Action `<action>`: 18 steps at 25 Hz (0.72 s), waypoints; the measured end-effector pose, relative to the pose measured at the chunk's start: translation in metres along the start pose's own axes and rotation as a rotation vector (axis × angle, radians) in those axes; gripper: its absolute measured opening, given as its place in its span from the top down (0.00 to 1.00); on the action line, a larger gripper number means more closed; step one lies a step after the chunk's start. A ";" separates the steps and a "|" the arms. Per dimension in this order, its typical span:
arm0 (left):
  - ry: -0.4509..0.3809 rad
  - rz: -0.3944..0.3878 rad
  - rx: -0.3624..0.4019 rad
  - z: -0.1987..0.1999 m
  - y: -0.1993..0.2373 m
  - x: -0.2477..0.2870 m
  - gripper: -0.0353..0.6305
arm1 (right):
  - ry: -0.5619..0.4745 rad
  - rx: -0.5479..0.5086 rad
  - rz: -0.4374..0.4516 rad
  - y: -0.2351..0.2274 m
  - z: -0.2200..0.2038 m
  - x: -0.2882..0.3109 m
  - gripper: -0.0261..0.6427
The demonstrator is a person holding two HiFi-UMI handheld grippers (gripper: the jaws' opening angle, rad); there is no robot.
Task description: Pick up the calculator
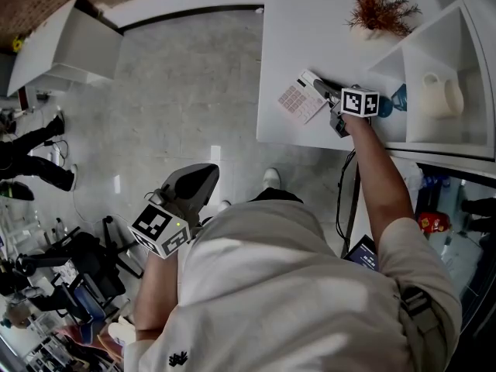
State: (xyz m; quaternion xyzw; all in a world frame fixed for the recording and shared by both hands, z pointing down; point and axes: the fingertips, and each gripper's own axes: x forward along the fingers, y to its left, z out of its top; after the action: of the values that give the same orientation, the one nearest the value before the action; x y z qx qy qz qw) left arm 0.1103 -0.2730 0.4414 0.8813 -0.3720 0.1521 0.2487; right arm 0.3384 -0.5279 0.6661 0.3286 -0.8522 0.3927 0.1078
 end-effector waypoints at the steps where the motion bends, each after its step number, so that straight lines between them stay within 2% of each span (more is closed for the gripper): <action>1: -0.002 0.000 -0.001 0.000 0.000 -0.002 0.94 | -0.008 0.002 0.005 0.003 0.001 -0.002 0.86; 5: -0.005 -0.011 -0.002 -0.004 -0.002 -0.010 0.94 | -0.042 0.003 0.015 0.018 0.005 -0.008 0.88; 13: -0.025 -0.041 0.004 -0.013 -0.007 -0.032 0.94 | -0.087 -0.024 -0.027 0.044 0.009 -0.023 0.88; 18: -0.046 -0.055 0.001 -0.020 -0.005 -0.059 0.94 | -0.120 -0.040 -0.010 0.086 0.015 -0.029 0.88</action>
State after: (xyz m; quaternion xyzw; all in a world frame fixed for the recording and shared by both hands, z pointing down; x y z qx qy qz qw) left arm 0.0721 -0.2244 0.4299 0.8946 -0.3531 0.1250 0.2436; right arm 0.3061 -0.4848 0.5920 0.3537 -0.8630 0.3547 0.0651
